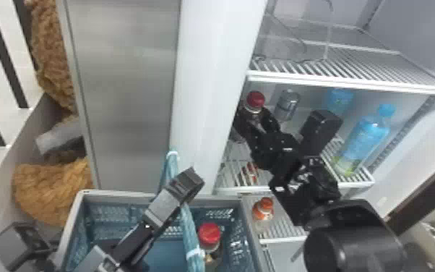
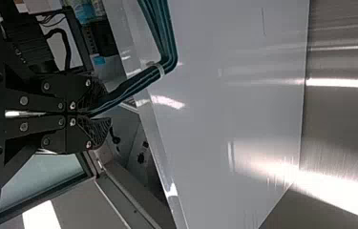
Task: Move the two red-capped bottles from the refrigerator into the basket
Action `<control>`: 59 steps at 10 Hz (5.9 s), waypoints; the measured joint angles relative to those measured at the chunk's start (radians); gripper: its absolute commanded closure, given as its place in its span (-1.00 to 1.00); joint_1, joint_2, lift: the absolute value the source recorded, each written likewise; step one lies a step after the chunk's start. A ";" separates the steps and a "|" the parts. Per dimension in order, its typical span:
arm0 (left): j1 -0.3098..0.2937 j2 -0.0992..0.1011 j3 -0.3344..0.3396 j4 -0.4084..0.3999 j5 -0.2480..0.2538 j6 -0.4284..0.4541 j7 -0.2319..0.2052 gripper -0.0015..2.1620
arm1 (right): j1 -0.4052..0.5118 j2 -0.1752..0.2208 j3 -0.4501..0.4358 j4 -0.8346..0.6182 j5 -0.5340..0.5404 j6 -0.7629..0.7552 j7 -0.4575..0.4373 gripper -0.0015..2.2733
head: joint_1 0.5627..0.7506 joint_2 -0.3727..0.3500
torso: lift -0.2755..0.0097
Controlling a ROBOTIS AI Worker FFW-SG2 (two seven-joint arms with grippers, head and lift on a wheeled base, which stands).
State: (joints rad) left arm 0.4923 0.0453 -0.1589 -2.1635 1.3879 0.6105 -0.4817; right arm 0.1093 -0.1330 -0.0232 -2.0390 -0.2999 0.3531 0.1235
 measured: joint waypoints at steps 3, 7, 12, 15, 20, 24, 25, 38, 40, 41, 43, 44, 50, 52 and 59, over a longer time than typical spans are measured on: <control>0.001 -0.001 -0.001 0.000 0.000 -0.002 0.000 0.11 | 0.118 -0.011 -0.030 -0.168 -0.009 0.087 0.022 0.12 | 0.31 -0.74 | 0.93; 0.001 -0.001 -0.001 0.005 0.000 -0.005 0.000 0.11 | 0.287 -0.026 -0.100 -0.390 -0.050 0.177 0.076 0.12 | 0.41 -0.79 | 0.93; -0.009 -0.001 -0.017 0.039 0.023 -0.005 0.000 0.11 | 0.449 -0.032 -0.161 -0.583 -0.108 0.285 0.137 0.12 | 0.41 -0.81 | 0.93; -0.009 0.003 -0.026 0.049 0.040 -0.009 0.003 0.11 | 0.492 -0.031 -0.157 -0.646 -0.126 0.344 0.168 0.13 | 0.41 -0.78 | 0.93; -0.003 0.007 -0.032 0.049 0.057 -0.027 0.005 0.11 | 0.566 -0.033 -0.146 -0.764 -0.177 0.476 0.227 0.12 | 0.41 -0.63 | 0.93; 0.000 0.008 -0.035 0.049 0.066 -0.038 0.005 0.11 | 0.621 -0.031 -0.170 -0.836 -0.178 0.600 0.271 -0.12 | 0.41 -0.59 | 0.93; 0.000 0.008 -0.036 0.049 0.068 -0.041 0.005 0.11 | 0.628 -0.031 -0.176 -0.845 -0.176 0.617 0.274 -0.61 | 0.41 -0.60 | 0.93; 0.011 0.011 -0.040 0.049 0.079 -0.051 0.005 0.11 | 0.860 0.060 -0.305 -0.723 -0.114 0.112 0.305 -0.82 | 0.41 -0.94 | 0.93; 0.015 0.011 -0.037 0.049 0.081 -0.054 0.005 0.11 | 0.911 0.089 -0.354 -0.665 -0.092 -0.042 0.332 -0.82 | 0.41 -0.94 | 0.93; 0.018 0.011 -0.035 0.049 0.083 -0.057 0.005 0.11 | 0.932 0.105 -0.373 -0.644 -0.089 -0.089 0.335 -0.82 | 0.41 -0.94 | 0.93; 0.020 0.012 -0.033 0.049 0.084 -0.063 0.005 0.11 | 0.952 0.130 -0.410 -0.547 -0.088 -0.217 0.373 -0.82 | 0.41 -0.94 | 0.93; 0.020 0.012 -0.033 0.049 0.085 -0.066 0.005 0.11 | 0.955 0.132 -0.434 -0.492 -0.089 -0.274 0.395 -0.82 | 0.41 -0.94 | 0.93; 0.015 0.010 -0.033 0.049 0.083 -0.068 0.005 0.11 | 1.002 0.133 -0.476 -0.327 -0.137 -0.515 0.426 -0.82 | 0.41 -0.94 | 0.93; 0.012 0.011 -0.034 0.049 0.080 -0.065 0.005 0.11 | 1.003 0.133 -0.477 -0.320 -0.141 -0.534 0.426 -0.82 | 0.41 -0.94 | 0.93; 0.012 0.010 -0.035 0.049 0.083 -0.070 0.005 0.11 | 0.980 0.133 -0.477 -0.309 -0.141 -0.535 0.425 -0.82 | 0.41 -0.94 | 0.93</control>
State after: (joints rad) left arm 0.5041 0.0552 -0.1934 -2.1144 1.4713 0.5400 -0.4769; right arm 1.0890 0.0000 -0.5006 -2.3477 -0.4414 -0.1817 0.5490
